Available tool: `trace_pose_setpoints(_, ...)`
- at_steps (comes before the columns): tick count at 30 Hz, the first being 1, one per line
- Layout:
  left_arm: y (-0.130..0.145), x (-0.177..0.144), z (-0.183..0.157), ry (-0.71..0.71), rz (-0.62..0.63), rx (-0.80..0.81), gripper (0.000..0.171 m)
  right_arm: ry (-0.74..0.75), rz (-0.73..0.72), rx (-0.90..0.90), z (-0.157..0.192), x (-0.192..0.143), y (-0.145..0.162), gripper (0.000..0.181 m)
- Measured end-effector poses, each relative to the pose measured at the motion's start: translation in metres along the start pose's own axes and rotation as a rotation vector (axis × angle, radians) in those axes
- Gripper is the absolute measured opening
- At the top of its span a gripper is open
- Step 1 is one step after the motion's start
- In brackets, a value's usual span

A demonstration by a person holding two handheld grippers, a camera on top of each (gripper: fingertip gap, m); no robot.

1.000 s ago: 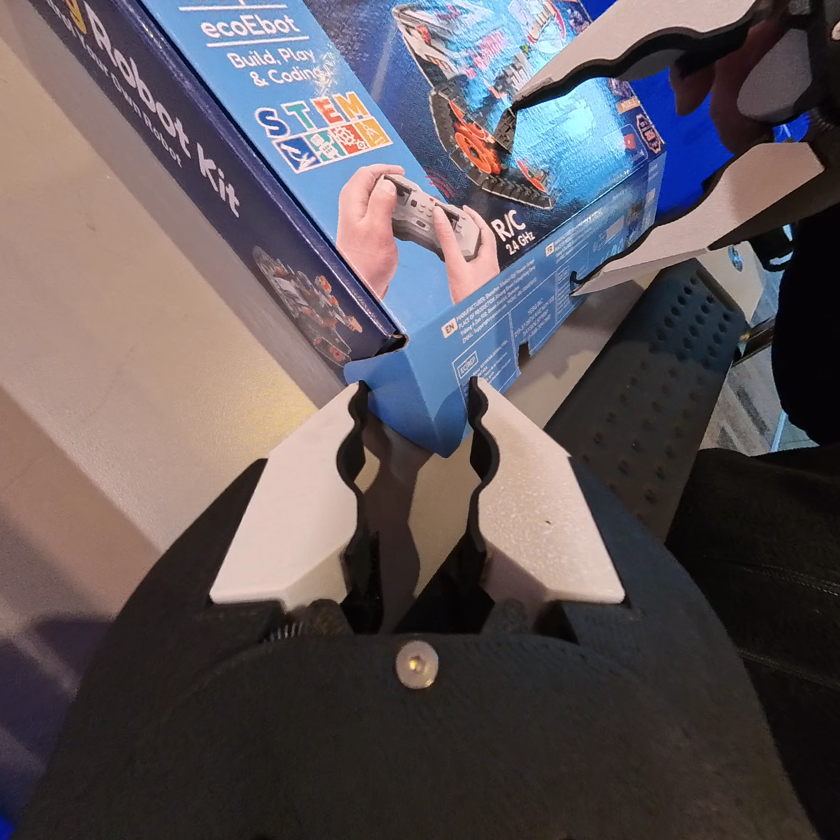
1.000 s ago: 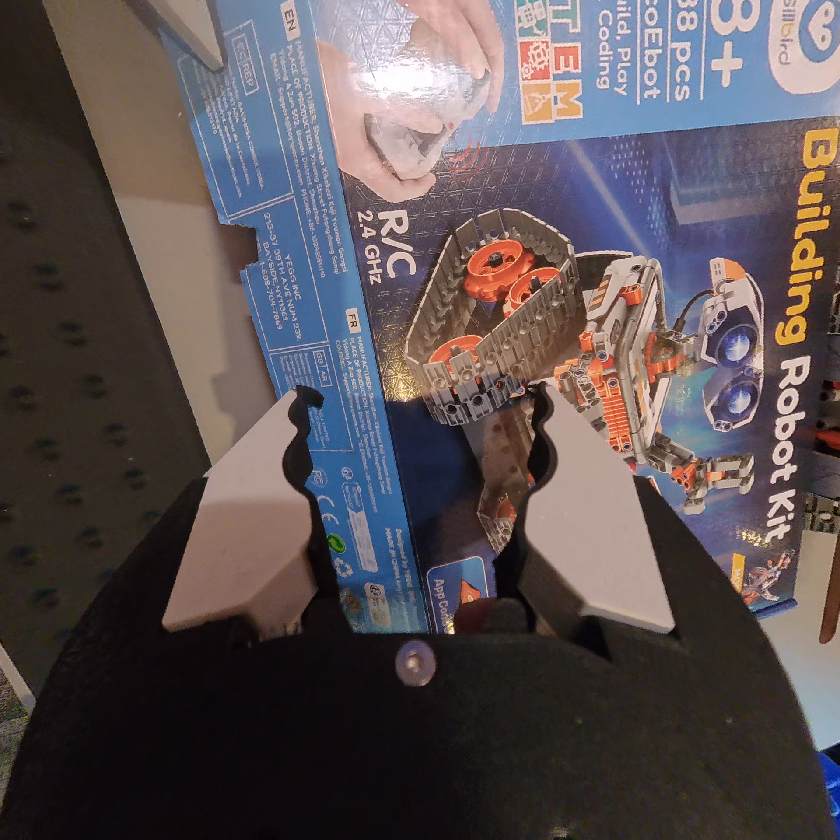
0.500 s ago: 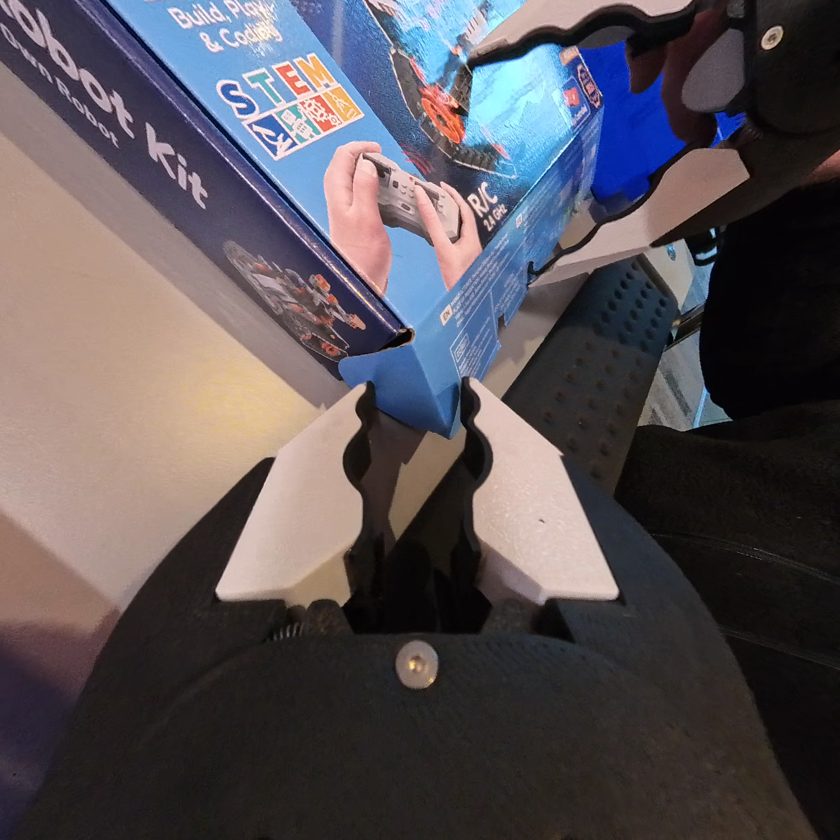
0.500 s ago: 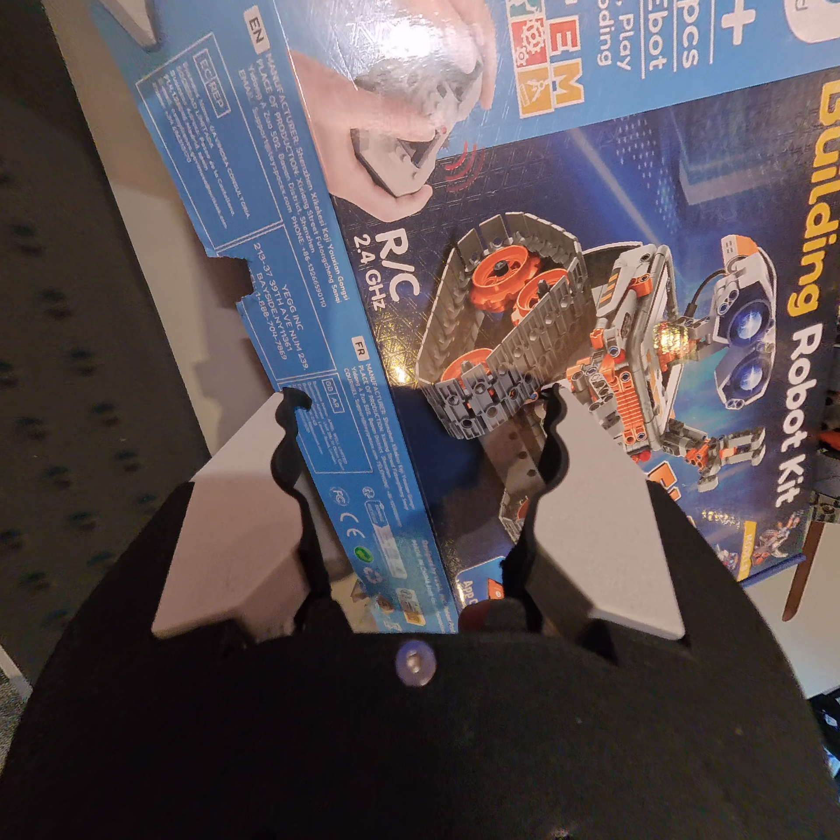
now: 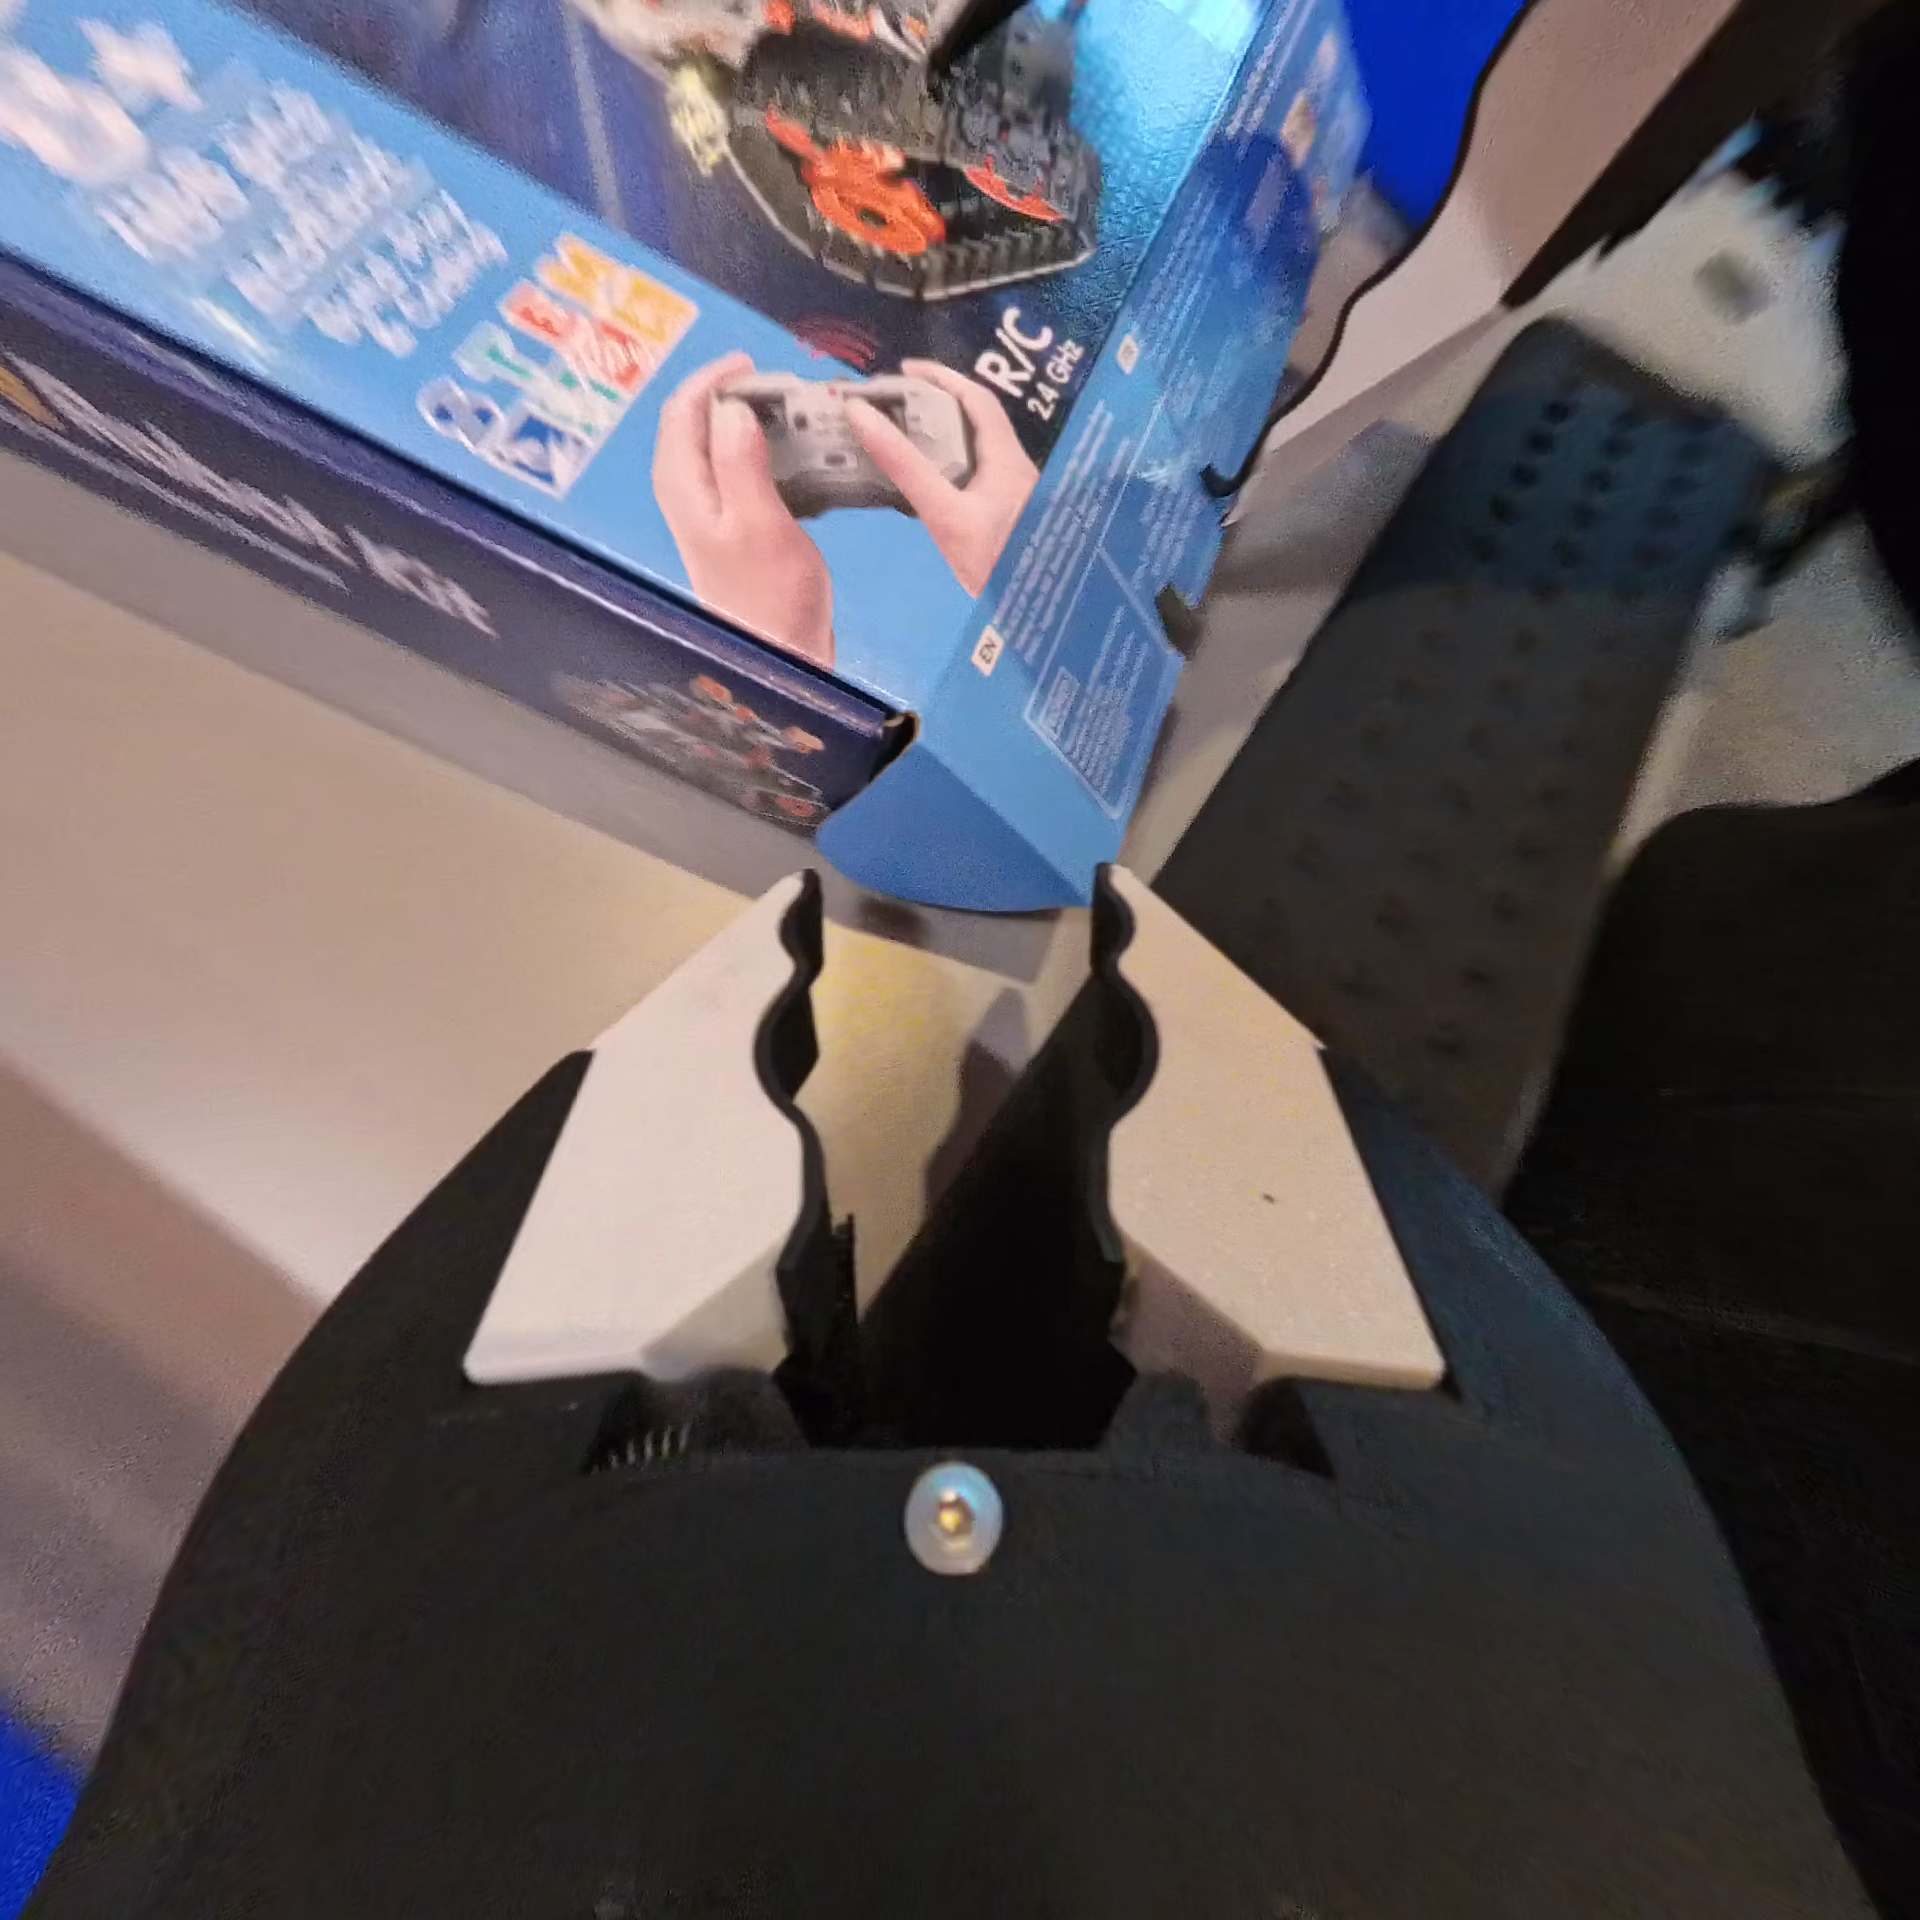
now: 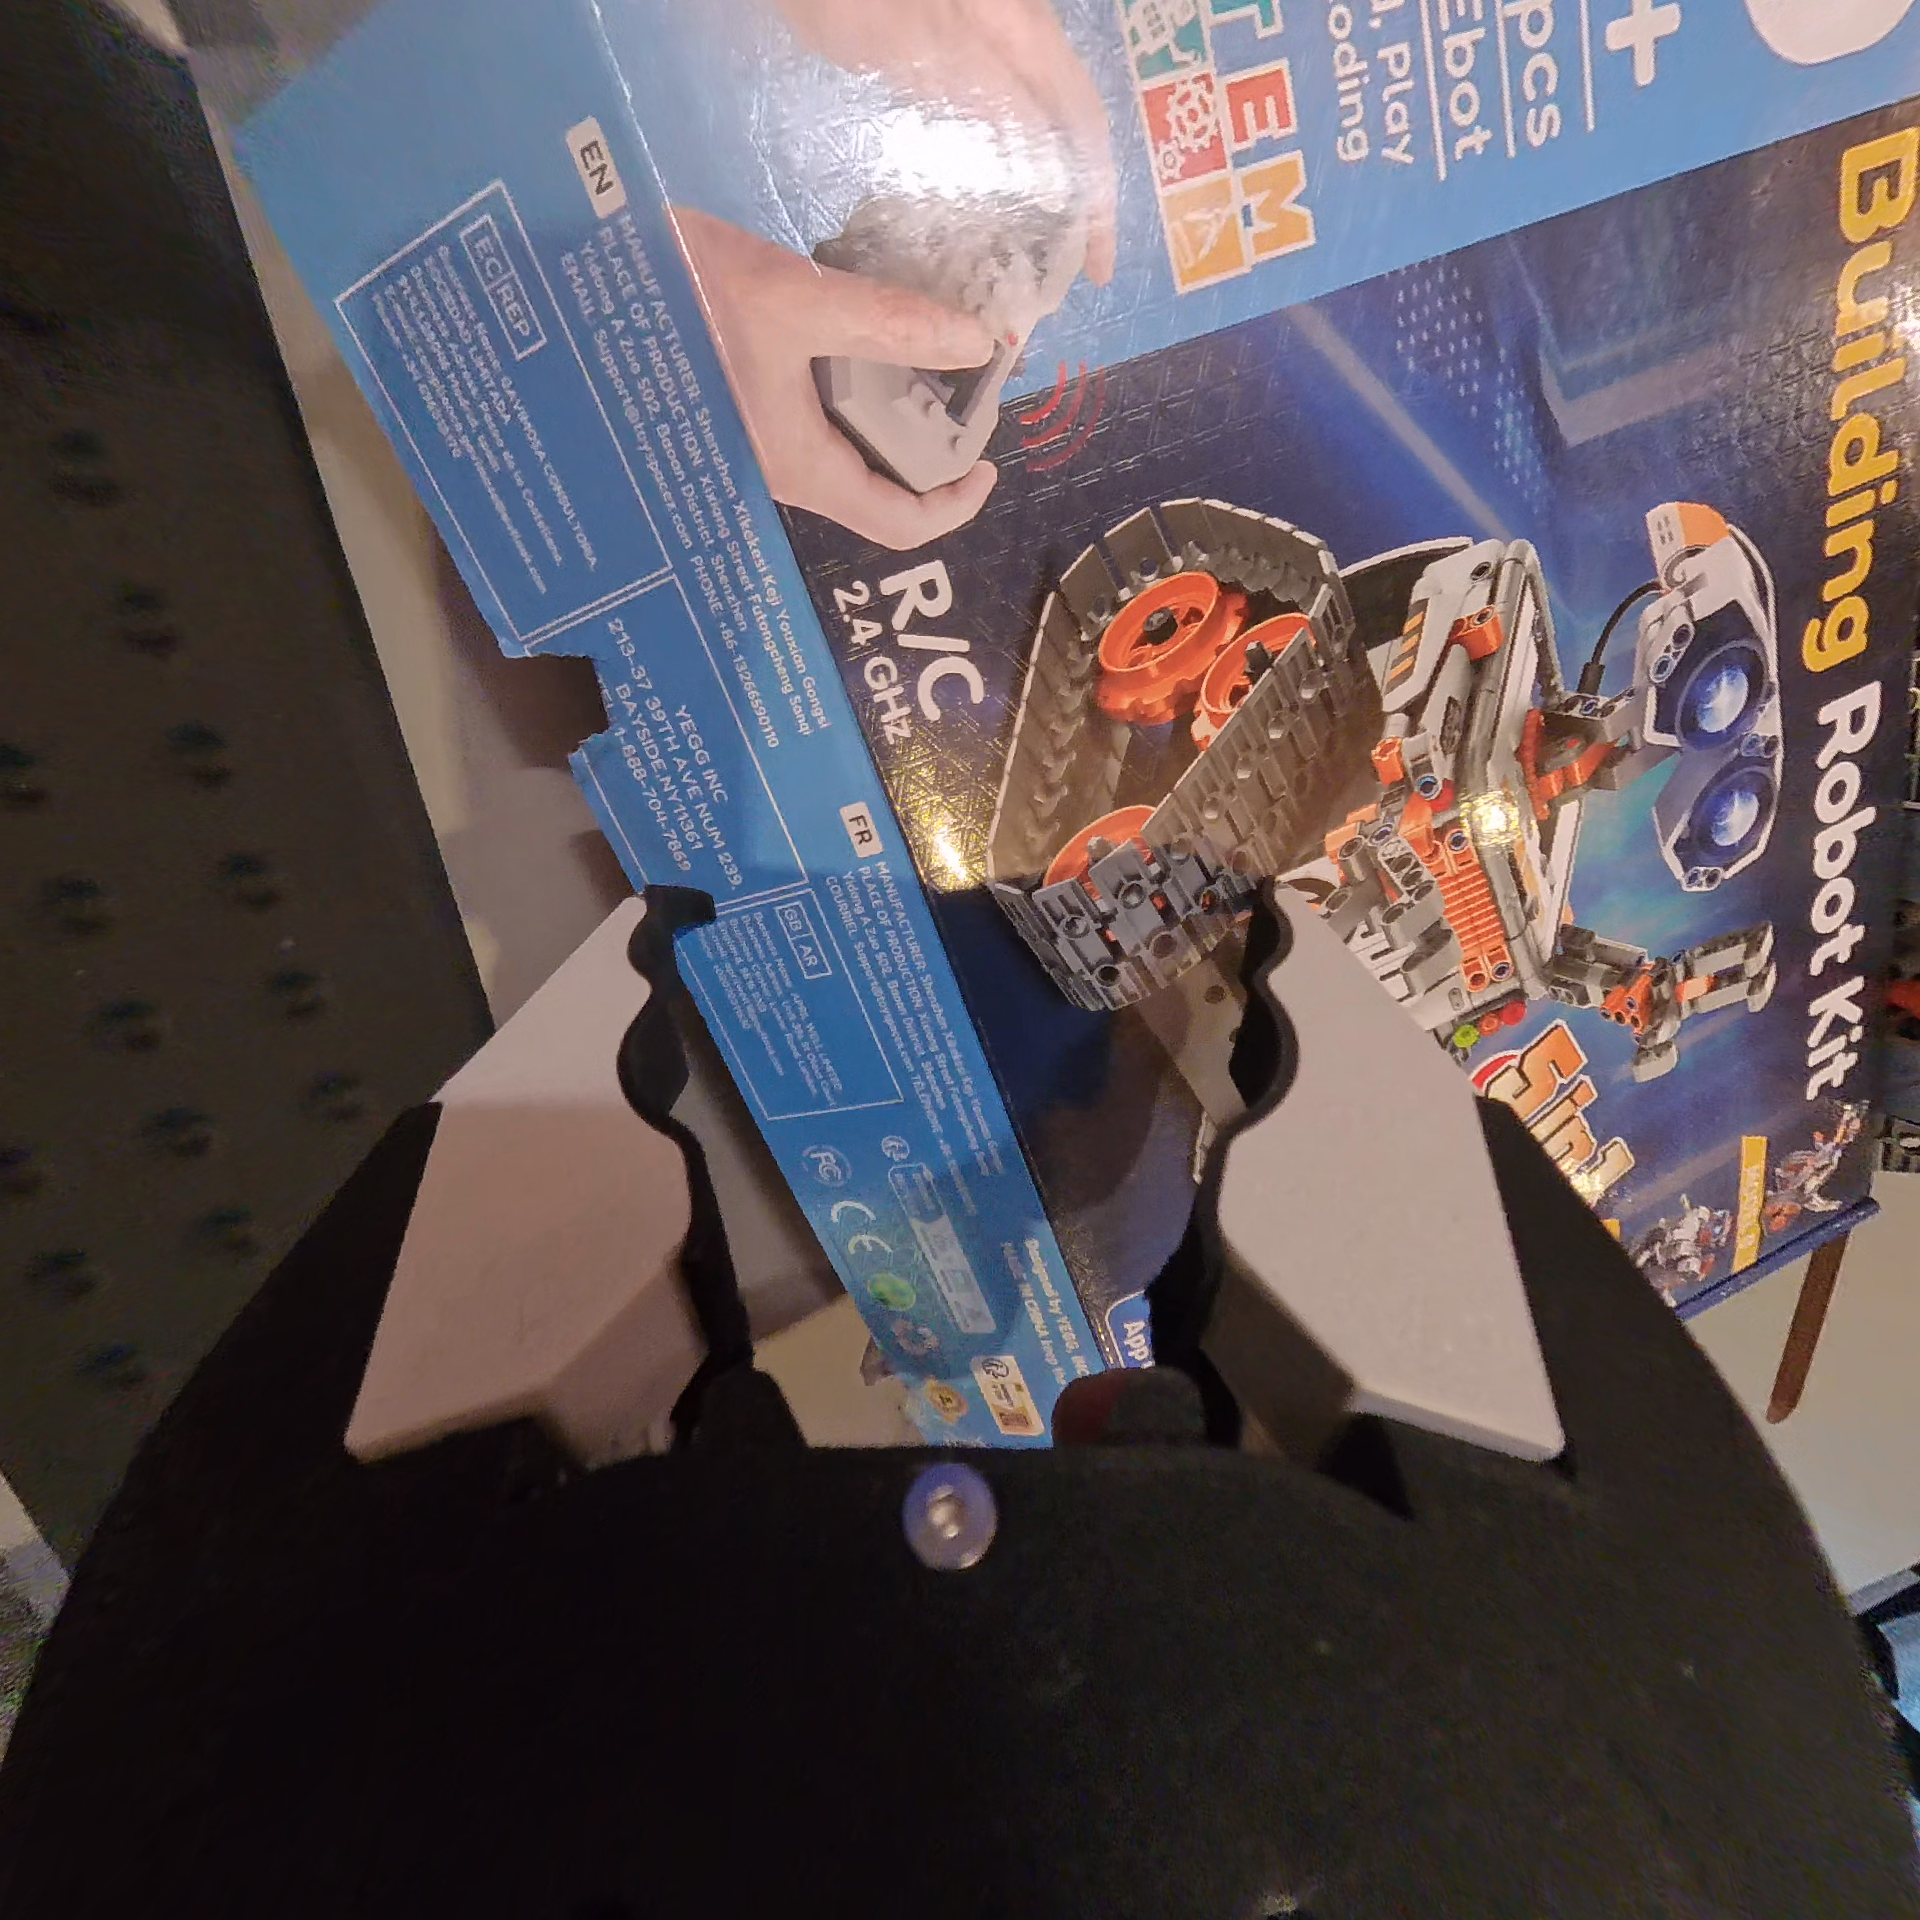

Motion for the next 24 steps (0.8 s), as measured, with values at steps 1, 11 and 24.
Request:
trace_pose_setpoints(1,0.001,-0.002,0.001,-0.066,0.011,0.082,0.057,-0.001,-0.005,0.003,0.000,0.000,0.000,0.106)
trace_pose_setpoints(11,0.006,0.027,-0.005,-0.353,0.165,0.301,0.048,-0.006,-0.011,0.005,0.002,-0.001,-0.003,0.102)
trace_pose_setpoints(24,0.002,0.032,-0.012,-0.236,0.101,0.147,0.035,-0.032,-0.002,0.011,0.000,-0.001,0.003,0.108)
Point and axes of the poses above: each gripper's, where its closed fingertips meet, x out along the fingers, y out of its underside, z = x × y across the jaws, the point moved 2 cm from there along -x, back along the fingers, and after that the axes turned 6 degrees about y, right-handed, at the moved point
